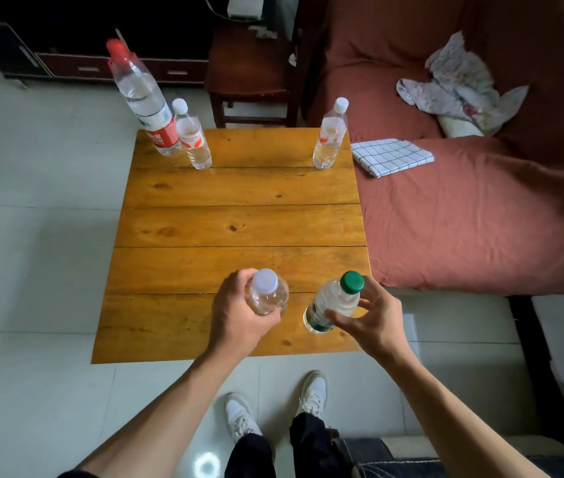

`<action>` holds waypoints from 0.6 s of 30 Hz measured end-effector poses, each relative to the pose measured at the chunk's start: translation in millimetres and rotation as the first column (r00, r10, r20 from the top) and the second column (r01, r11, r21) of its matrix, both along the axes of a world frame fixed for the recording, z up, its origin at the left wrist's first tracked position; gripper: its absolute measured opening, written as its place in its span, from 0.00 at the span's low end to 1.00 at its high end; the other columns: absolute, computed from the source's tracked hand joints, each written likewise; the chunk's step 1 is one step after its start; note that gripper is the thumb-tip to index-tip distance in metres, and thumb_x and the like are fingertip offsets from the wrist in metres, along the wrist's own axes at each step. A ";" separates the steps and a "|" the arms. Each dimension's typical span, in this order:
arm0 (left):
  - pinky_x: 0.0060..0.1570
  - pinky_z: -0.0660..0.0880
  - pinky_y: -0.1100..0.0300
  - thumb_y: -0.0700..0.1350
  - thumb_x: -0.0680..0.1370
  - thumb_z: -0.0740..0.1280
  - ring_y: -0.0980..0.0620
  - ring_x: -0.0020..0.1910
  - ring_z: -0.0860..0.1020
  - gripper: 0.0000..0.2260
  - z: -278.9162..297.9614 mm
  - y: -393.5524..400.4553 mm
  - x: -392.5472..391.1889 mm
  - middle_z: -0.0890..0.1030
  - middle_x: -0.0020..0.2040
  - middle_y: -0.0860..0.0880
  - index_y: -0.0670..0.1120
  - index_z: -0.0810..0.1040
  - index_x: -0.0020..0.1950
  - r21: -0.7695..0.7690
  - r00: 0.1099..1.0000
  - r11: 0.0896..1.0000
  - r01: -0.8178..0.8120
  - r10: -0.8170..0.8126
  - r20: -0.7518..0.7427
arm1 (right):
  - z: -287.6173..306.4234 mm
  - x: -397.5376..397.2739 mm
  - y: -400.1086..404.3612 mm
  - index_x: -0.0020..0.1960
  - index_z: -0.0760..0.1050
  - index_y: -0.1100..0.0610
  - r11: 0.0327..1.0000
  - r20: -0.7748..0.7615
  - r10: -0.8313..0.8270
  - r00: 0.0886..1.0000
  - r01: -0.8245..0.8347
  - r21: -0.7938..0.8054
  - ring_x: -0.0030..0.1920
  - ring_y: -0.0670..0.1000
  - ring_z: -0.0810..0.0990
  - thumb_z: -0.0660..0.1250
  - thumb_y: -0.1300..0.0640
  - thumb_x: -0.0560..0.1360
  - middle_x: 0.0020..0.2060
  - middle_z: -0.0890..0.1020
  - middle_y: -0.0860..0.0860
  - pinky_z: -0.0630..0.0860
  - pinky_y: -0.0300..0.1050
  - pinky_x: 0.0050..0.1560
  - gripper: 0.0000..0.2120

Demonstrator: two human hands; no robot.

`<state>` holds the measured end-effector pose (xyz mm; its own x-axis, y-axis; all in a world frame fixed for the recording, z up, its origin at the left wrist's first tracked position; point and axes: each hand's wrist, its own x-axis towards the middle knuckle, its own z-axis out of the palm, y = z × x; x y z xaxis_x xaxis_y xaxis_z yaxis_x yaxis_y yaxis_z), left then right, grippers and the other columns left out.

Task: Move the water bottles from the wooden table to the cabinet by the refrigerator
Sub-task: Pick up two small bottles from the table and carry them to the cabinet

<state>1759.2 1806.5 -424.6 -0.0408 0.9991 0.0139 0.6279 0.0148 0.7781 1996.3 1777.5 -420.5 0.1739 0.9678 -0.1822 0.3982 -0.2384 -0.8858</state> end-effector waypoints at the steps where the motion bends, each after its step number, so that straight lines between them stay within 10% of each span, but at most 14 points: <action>1: 0.44 0.74 0.58 0.43 0.59 0.83 0.50 0.46 0.76 0.30 11.6 1.9 -1.6 0.80 0.51 0.50 0.44 0.77 0.59 0.014 1.000 1.000 0.003 -0.003 0.007 | 14.5 -1.1 3.3 0.55 0.79 0.50 0.999 0.016 0.012 1.000 -0.012 0.033 0.51 0.44 0.83 0.83 0.56 0.60 0.48 0.85 0.41 0.80 0.44 0.56 0.26; 12: 0.41 0.75 0.60 0.50 0.61 0.82 0.52 0.45 0.76 0.27 162.8 25.8 -24.7 0.77 0.46 0.55 0.53 0.72 0.54 0.186 0.996 0.980 -0.067 0.057 0.062 | 175.9 -31.1 36.8 0.52 0.80 0.49 0.959 0.024 0.002 1.000 -0.009 0.284 0.47 0.44 0.85 0.82 0.53 0.63 0.46 0.87 0.45 0.84 0.51 0.49 0.20; 18: 0.41 0.80 0.56 0.52 0.61 0.81 0.53 0.46 0.79 0.24 233.8 38.9 -52.3 0.80 0.46 0.52 0.52 0.73 0.50 0.320 0.992 0.944 -0.083 0.048 0.116 | 241.1 -50.7 52.1 0.53 0.80 0.47 0.897 0.059 -0.027 0.998 -0.002 0.442 0.47 0.41 0.84 0.81 0.47 0.60 0.46 0.85 0.40 0.82 0.38 0.43 0.23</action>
<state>1706.9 1845.4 -190.8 -0.1251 0.9362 0.3283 0.5488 -0.2104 0.8090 1945.6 1829.6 -179.4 0.1837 0.9438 0.2748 0.4550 0.1662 -0.8749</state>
